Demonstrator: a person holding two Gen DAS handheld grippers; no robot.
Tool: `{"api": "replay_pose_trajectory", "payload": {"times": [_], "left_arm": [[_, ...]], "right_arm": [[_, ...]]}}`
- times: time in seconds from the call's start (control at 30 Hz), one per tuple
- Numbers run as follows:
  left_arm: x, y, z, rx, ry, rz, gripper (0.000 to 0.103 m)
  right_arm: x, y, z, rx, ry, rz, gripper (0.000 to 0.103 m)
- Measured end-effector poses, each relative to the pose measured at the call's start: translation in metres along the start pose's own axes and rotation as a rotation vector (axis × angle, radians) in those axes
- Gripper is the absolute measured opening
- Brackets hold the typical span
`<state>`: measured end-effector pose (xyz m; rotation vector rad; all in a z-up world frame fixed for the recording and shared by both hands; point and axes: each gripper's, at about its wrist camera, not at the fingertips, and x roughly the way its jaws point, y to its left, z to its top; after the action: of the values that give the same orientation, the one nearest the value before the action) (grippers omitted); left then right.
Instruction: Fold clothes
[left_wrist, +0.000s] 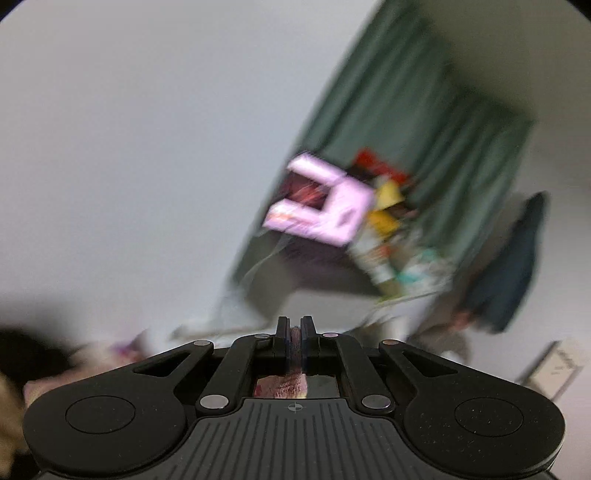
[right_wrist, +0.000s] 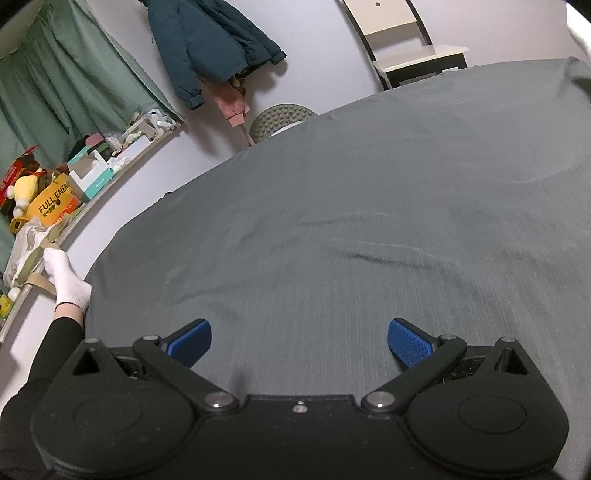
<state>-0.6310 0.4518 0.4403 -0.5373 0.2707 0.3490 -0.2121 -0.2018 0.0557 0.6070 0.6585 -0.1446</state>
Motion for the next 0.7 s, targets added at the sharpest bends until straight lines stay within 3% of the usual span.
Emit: {"api": "replay_pose_trajectory", "payload": {"times": [0.13, 0.3, 0.67, 0.7], "left_arm": [[0.002, -0.063, 0.030, 0.073, -0.091, -0.174, 0.004], [0.035, -0.168, 0.067, 0.136, -0.105, -0.390, 0.004], [0.081, -0.416, -0.006, 0.341, -0.084, -1.118, 0.003], [0.091, -0.428, -0.019, 0.365, -0.047, -1.131, 0.003]], "right_arm": [[0.000, -0.006, 0.000, 0.034, 0.004, -0.001, 0.103], [0.000, -0.013, 0.001, 0.072, -0.004, 0.001, 0.103], [-0.006, -0.012, 0.000, 0.054, -0.041, 0.020, 0.103], [-0.007, -0.013, 0.001, 0.054, -0.045, 0.021, 0.103]]}}
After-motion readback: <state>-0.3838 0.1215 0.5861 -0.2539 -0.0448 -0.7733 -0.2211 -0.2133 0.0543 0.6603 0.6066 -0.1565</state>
